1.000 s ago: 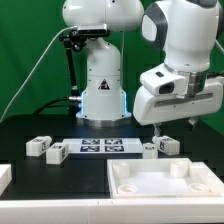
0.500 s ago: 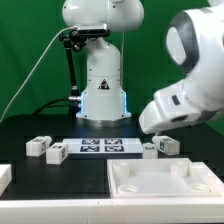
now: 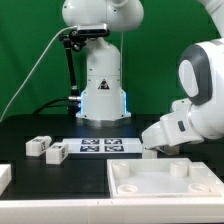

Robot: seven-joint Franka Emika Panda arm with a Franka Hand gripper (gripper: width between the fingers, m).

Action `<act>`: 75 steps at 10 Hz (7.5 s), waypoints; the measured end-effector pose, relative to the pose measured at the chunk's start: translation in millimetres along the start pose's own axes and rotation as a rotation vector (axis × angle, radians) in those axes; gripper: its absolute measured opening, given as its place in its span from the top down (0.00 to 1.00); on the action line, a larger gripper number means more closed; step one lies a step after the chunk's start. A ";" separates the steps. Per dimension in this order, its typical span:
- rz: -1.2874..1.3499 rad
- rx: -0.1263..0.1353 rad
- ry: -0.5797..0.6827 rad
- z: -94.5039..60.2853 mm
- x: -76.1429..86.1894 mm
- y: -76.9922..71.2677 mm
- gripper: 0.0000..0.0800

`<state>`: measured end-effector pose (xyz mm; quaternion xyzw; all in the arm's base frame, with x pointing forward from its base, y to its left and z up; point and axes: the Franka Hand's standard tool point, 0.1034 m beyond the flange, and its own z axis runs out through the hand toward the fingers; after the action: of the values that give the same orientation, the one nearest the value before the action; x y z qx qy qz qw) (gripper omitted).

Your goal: Assemble one leg

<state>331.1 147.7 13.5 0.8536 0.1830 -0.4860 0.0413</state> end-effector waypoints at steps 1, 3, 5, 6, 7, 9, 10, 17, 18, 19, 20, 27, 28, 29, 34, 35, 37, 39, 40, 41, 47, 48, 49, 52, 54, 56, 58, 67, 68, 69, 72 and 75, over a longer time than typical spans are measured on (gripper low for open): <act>0.003 0.000 -0.004 2.7 -1.7 0.5 0.19; 0.003 -0.001 -0.004 2.8 -1.7 0.3 0.19; 0.004 -0.001 -0.005 2.9 -1.7 0.2 0.19; 0.004 -0.001 -0.004 2.5 -1.7 0.0 0.19; 0.002 -0.001 -0.003 2.1 -1.4 -0.3 0.31; 0.002 -0.001 -0.003 2.1 -1.5 -0.3 0.48; 0.002 -0.001 -0.004 2.2 -1.6 -0.4 0.64; 0.002 0.027 -0.030 -12.7 -17.2 -0.8 0.64; 0.009 0.040 -0.036 -28.9 -31.1 0.3 0.64; 0.005 0.052 -0.037 -40.1 -41.1 1.9 0.64; -0.001 0.058 -0.040 -52.1 -51.7 5.8 0.64; -0.053 0.022 0.339 -82.2 -35.9 24.0 0.64; -0.064 0.011 0.408 -96.9 -34.4 30.4 0.64; -0.087 -0.003 0.471 -111.5 -35.1 36.5 0.64; -0.053 -0.051 0.936 -122.9 -27.9 51.9 0.64; -0.071 -0.073 1.009 -126.8 -25.8 56.9 0.64; -0.100 -0.129 1.171 -151.0 -26.3 81.9 0.64; -0.092 -0.208 1.331 -180.9 -30.6 109.0 0.64; -0.077 -0.227 1.363 -173.4 -29.1 112.4 0.64; -0.080 -0.221 1.351 -167.9 -28.0 110.7 0.64; -0.040 -0.114 1.392 -211.7 15.6 78.5 0.64; -0.036 -0.107 1.405 -222.1 23.1 81.9 0.64; -0.050 -0.125 1.418 -227.6 30.7 90.5 0.64; -0.046 -0.121 1.416 -226.7 32.4 91.7 0.64; -0.051 -0.130 1.417 -222.7 39.5 97.2 0.64; -0.044 -0.116 1.430 -240.1 52.1 109.2 0.64; -0.037 -0.104 1.422 -245.7 57.1 117.7 0.64; -0.018 -0.109 1.441 -230.9 75.2 120.0 0.64; -0.015 -0.111 1.445 -229.1 76.5 120.6 0.64; -0.009 -0.119 1.458 -227.8 76.5 121.6 0.64; 0.003 -0.134 1.485 -226.7 76.6 123.2 0.64; 0.003 -0.134 1.485 -226.6 76.6 123.4 0.26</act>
Offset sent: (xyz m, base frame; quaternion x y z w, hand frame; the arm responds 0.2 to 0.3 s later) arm -0.0016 0.0044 -0.0083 0.0017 0.0110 0.0014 0.9999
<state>594.5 110.1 54.3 0.9532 0.1907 0.2310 -0.0405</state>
